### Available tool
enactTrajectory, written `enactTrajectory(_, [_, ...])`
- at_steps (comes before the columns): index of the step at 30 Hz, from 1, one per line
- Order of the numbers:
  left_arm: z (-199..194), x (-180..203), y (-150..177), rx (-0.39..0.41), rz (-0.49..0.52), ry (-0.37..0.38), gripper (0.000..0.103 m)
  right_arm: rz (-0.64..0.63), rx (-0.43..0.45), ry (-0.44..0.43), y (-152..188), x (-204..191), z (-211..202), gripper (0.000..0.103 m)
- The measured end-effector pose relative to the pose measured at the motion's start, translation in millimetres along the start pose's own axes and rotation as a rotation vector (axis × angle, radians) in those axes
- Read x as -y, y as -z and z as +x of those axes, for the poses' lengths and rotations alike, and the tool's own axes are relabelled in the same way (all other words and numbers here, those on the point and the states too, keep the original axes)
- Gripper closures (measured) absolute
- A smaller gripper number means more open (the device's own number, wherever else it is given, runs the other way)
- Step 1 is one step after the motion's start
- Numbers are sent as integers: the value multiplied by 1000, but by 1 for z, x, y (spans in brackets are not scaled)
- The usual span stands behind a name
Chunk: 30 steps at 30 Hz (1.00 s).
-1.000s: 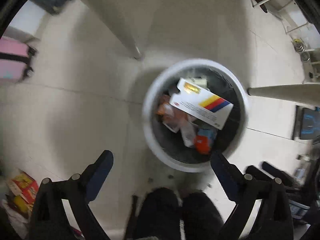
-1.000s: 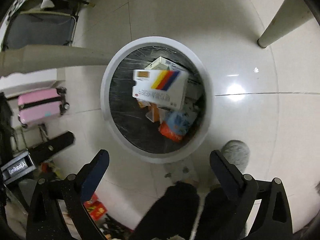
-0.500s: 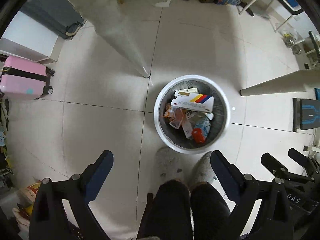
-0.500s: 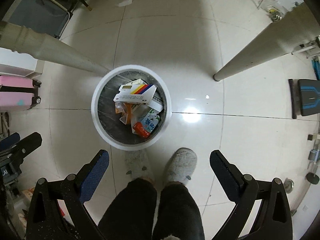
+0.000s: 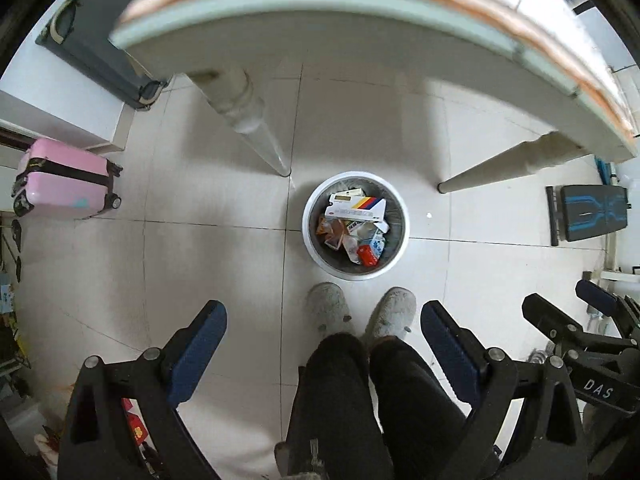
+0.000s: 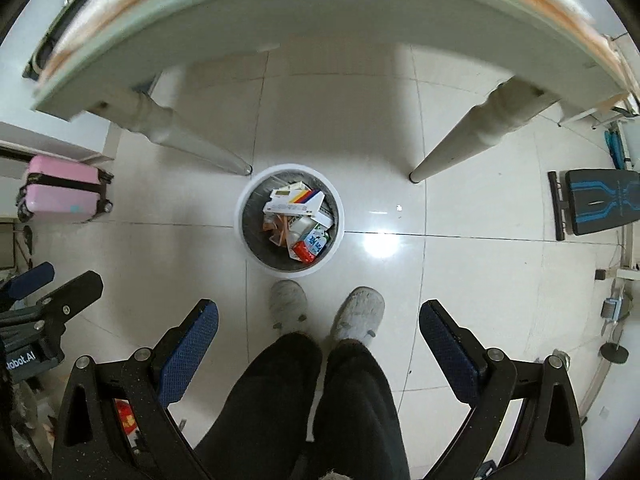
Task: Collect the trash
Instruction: 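Raise both open tools away from the trash bin toward the table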
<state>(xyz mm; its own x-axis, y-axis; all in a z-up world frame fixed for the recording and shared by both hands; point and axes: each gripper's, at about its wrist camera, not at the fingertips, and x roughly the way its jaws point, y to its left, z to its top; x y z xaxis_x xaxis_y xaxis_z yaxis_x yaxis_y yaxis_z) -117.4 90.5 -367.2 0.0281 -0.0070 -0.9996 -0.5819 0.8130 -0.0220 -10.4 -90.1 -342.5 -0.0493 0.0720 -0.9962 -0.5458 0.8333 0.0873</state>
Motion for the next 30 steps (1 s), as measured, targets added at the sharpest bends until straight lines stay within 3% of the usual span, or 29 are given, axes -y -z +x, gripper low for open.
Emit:
enactTrajectory(8, [-86, -5, -17, 85, -1, -12, 4, 22, 55, -65, -9, -22, -106, 2])
enactTrajectory(12, [-125, -3, -50, 178, -33, -21, 4, 47, 99, -131, -40, -25, -154, 1])
enactTrajectory(16, [-149, 6, -96, 255, -58, -36, 0, 36, 164, -122, -92, -21, -190, 1])
enactTrajectory(23, [-158, 39, -207, 316, -97, -101, 0, 95, 212, -66, -240, 40, -218, 1])
enactTrajectory(26, [-144, 52, -269, 292, -151, -117, 0, 188, 212, -85, -331, 88, -212, 1])
enactTrajectory(30, [-106, 66, -362, 196, -244, -114, 0, 295, 190, -92, -444, 136, -184, 1])
